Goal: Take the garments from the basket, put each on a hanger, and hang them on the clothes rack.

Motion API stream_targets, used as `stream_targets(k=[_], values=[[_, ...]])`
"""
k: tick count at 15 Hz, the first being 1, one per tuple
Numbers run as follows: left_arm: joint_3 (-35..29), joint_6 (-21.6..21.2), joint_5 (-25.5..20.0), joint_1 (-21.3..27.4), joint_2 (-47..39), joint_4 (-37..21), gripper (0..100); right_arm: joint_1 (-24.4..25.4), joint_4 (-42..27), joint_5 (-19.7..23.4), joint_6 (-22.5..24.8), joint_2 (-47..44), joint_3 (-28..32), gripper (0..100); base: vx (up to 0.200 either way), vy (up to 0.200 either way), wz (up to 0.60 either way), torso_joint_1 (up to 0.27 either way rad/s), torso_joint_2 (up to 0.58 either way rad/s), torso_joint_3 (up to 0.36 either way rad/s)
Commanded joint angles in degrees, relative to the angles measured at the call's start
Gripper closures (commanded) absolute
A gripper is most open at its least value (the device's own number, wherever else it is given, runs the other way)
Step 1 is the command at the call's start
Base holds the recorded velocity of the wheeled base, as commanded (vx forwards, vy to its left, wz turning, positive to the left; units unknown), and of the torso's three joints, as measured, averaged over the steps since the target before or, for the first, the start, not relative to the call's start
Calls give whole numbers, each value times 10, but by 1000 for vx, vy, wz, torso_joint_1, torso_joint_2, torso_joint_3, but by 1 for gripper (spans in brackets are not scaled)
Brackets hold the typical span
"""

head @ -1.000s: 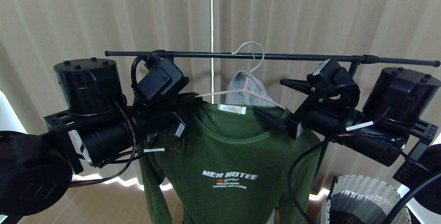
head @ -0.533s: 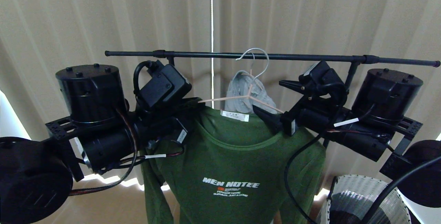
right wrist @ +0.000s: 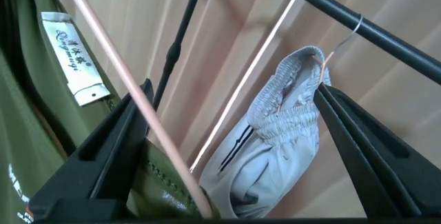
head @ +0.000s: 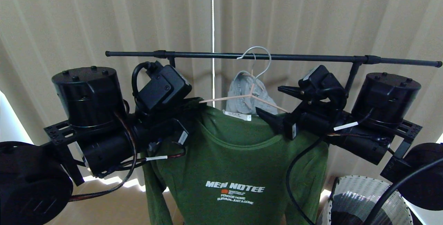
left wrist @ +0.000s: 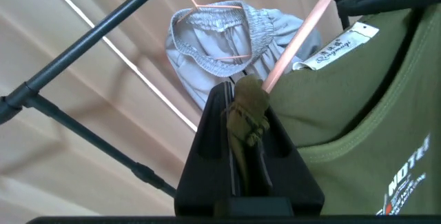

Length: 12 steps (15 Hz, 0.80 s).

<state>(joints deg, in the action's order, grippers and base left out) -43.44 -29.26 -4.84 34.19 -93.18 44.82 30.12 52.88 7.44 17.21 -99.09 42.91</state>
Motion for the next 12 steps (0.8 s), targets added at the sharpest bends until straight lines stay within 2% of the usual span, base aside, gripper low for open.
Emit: stream_targets(k=[1,12], values=[[0,0,0,0,0,1,100,0,0,0,0,0,0,100,0,0,0,0,0,0],[2,-1,-1,0,-1,1,100,1,6,0,8,4,-15,100,0,0,0,0,0,0]])
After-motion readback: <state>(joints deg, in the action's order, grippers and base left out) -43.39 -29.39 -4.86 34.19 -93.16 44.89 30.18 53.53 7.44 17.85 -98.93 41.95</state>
